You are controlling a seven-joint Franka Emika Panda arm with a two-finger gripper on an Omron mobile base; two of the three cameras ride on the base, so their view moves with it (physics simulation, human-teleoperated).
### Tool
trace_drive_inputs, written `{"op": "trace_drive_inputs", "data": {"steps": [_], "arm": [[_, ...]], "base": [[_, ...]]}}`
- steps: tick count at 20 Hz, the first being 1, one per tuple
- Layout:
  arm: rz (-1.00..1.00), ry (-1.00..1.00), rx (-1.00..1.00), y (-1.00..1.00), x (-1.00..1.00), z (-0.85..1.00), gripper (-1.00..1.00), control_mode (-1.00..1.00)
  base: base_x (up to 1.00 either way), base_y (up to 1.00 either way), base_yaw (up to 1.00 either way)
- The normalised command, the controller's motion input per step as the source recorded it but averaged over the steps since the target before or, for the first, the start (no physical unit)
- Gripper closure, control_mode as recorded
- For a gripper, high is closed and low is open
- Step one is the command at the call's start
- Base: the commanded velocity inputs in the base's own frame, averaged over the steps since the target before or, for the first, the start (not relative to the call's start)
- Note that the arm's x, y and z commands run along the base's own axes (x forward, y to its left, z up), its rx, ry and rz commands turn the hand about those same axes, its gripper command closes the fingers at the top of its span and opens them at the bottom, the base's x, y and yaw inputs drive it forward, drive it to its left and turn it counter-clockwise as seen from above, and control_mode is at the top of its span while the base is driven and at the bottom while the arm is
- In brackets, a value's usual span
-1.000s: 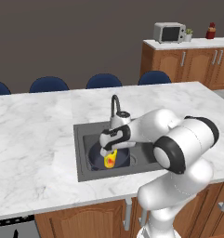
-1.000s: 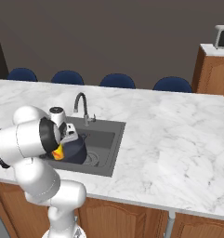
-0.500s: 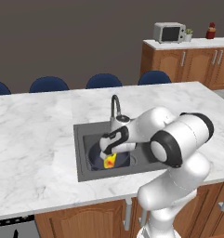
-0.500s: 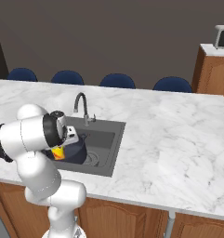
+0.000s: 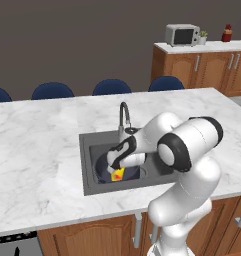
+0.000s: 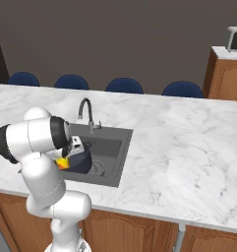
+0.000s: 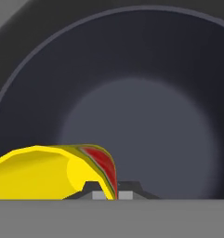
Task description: Pick the cup and pot and place them in the sink. Then turn on the water.
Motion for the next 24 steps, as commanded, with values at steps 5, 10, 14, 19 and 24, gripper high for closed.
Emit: {"op": "trace_drive_inputs", "data": {"steps": [5,10,14,19,24], "arm": [[0.0,0.0,0.0,0.0,0.06,-0.2,1.0,-1.0],[0.0,0.0,0.0,0.0,0.03,-0.2,1.0,-1.0],[0.0,0.0,0.0,0.0,0.0,-0.15,1.0,-1.0],[0.0,0.0,0.0,0.0,0.0,-0.08,1.0,-1.0],[0.0,0.0,0.0,0.0,0.0,-0.01,1.0,-1.0]], "base": [[0.0,0.0,0.0],[0.0,0.0,0.0],[0.0,0.0,0.0],[0.0,0.0,0.0],[0.0,0.0,0.0]]}}
